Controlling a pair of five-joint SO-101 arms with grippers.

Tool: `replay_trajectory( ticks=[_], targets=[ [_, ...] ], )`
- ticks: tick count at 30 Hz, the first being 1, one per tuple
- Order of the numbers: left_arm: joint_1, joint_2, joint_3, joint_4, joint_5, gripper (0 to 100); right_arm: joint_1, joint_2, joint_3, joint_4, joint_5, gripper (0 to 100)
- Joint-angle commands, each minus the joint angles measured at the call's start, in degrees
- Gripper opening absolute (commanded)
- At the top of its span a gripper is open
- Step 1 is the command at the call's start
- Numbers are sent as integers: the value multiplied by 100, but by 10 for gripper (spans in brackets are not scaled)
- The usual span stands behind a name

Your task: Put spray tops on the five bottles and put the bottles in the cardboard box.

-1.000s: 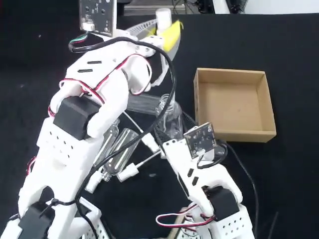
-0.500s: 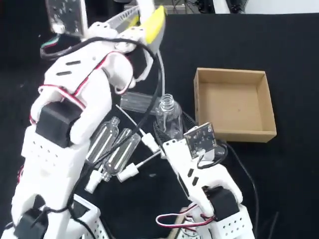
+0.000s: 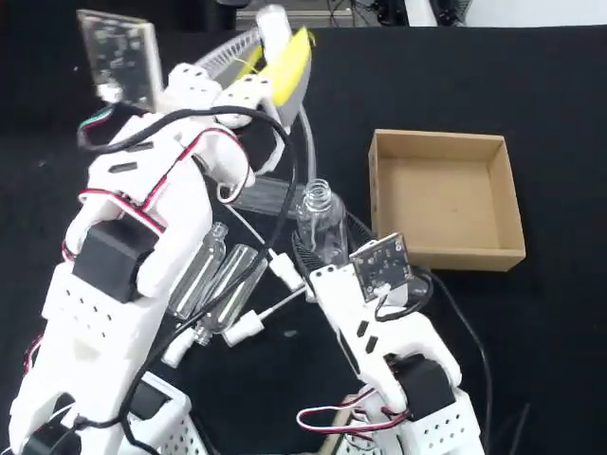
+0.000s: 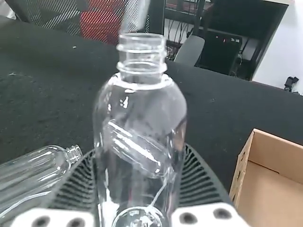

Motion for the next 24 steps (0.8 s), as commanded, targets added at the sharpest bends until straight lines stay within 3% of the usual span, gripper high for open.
replay_trajectory(
  ticks=[1,15,24],
  targets=[
    [31,-176,-75,-466,-26,30,-62,-312,-84,9,-18,11],
    [57,-193,180,396,9,30,-62,-312,-84,9,-18,11],
    [725,-193,198,1213,9,33,-62,-312,-84,9,-18,11]
  ],
)
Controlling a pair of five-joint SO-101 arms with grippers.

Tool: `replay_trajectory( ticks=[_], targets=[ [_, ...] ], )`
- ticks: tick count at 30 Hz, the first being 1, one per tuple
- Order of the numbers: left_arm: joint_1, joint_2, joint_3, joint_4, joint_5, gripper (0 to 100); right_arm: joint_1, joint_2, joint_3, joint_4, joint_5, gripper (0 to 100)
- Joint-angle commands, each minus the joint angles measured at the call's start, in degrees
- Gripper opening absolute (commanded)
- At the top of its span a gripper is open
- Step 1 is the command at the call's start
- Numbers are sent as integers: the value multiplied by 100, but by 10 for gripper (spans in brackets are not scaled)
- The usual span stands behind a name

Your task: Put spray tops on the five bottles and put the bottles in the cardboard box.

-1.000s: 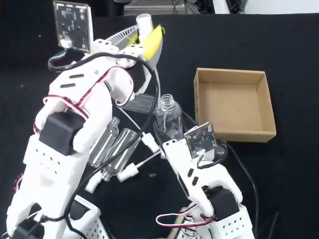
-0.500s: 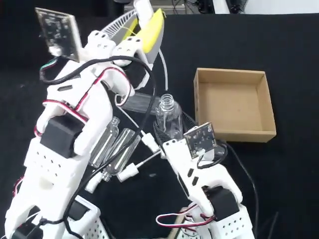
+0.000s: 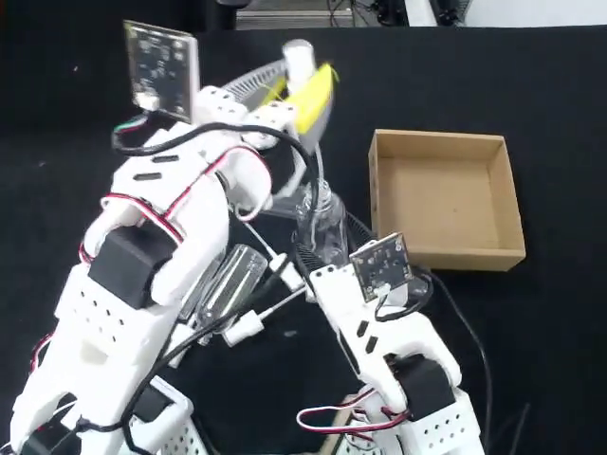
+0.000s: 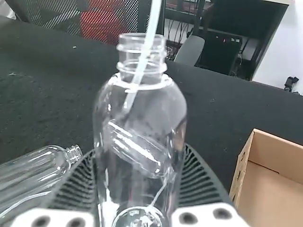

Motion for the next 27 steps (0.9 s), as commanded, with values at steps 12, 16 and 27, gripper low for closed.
replay_trajectory(
  ticks=[12,16,27],
  targets=[
    [259,-167,-92,2048,26,310,-62,-312,-84,9,-18,11],
    [259,-554,-154,2040,26,356,-62,-312,-75,9,-18,11],
    [-1982,-1415,-92,2382,-563,356,545,-295,-743,818,9,11]
  ],
)
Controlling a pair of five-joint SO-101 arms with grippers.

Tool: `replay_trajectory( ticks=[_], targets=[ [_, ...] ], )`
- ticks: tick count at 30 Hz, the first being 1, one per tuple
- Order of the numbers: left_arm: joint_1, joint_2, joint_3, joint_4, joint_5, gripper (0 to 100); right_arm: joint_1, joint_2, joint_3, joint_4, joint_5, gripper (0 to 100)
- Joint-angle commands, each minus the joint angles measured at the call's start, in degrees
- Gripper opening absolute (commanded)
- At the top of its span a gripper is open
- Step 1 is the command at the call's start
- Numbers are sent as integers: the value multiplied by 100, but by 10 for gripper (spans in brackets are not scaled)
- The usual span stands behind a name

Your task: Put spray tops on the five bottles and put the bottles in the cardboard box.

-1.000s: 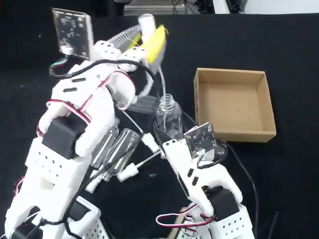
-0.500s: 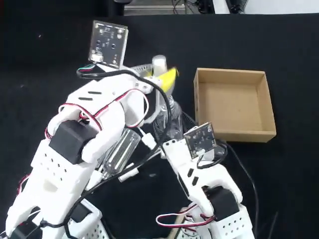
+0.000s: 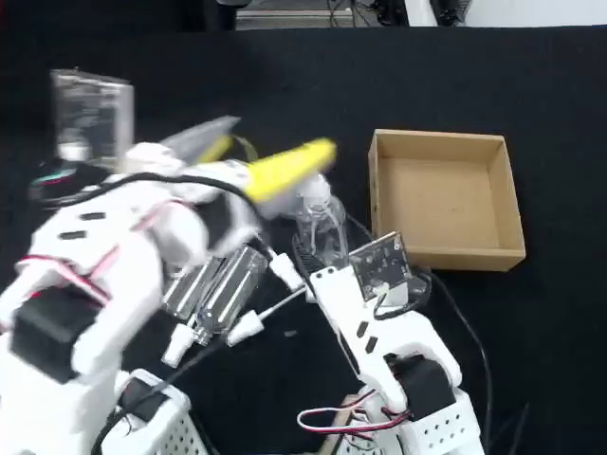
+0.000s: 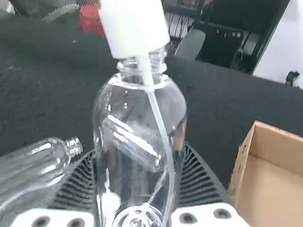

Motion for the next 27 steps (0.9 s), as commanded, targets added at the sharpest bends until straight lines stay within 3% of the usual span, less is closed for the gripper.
replay_trajectory(
  ticks=[1,4,7,11,16,21,27],
  targets=[
    [-1938,-158,-48,457,-782,356,791,-268,-998,756,-18,11],
    [-2949,-132,637,563,-1503,356,1758,-251,-1692,1143,18,11],
    [-3275,-132,1710,229,-1899,356,2611,-242,-2035,1143,26,11],
    [-3459,-132,3292,-967,-1758,356,3578,154,-2554,1152,325,11],
    [-3336,-132,4857,-2558,-1442,356,5002,1701,-3389,949,633,11],
    [-2976,-123,5508,-3068,-747,356,6356,3442,-3363,-492,677,11],
    [-2642,-132,5982,-3393,-563,356,6954,5218,-2387,-3429,677,11]
  ],
)
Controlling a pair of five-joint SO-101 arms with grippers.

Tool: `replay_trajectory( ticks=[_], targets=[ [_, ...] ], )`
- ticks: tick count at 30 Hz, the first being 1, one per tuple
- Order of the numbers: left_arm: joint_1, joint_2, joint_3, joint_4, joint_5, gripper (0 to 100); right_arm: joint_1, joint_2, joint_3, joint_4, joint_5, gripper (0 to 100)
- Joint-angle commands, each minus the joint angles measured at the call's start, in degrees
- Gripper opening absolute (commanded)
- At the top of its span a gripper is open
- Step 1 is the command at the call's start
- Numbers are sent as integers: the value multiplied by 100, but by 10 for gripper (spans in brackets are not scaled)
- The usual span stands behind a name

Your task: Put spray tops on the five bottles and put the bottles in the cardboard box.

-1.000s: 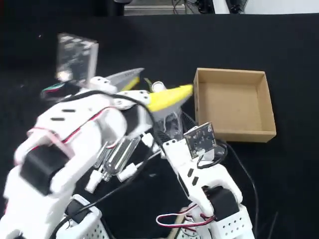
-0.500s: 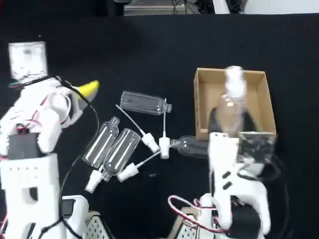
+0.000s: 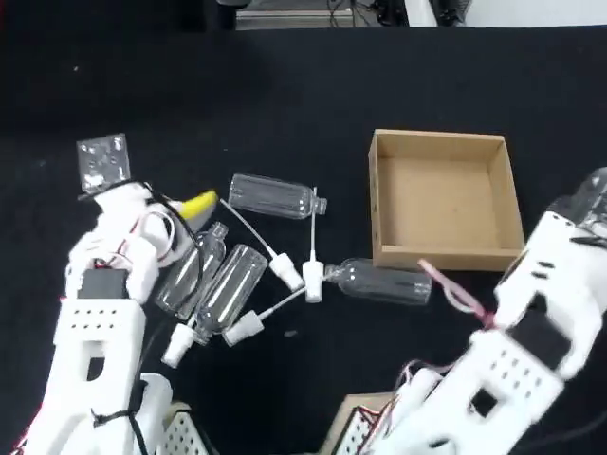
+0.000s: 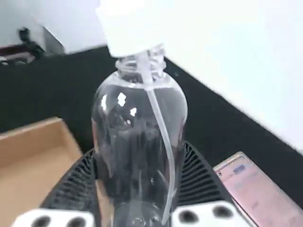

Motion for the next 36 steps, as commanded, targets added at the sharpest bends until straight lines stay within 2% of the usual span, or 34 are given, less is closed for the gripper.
replay_trajectory(
  ticks=[1,9,17,24,29,36],
  targets=[
    [251,-53,154,-264,132,356,360,1033,321,-2048,44,11],
    [251,-53,532,-264,132,356,695,3310,171,-4668,-9,11],
    [242,-53,611,-264,132,356,1037,5719,-822,-6409,-9,11],
    [242,-53,611,-264,132,356,1116,7222,-1842,-7156,-35,11],
    [215,-53,611,-264,132,356,1204,8022,-2756,-7174,-571,11],
    [224,-44,611,-264,132,356,1266,9130,-4251,-7174,-571,11]
  ],
)
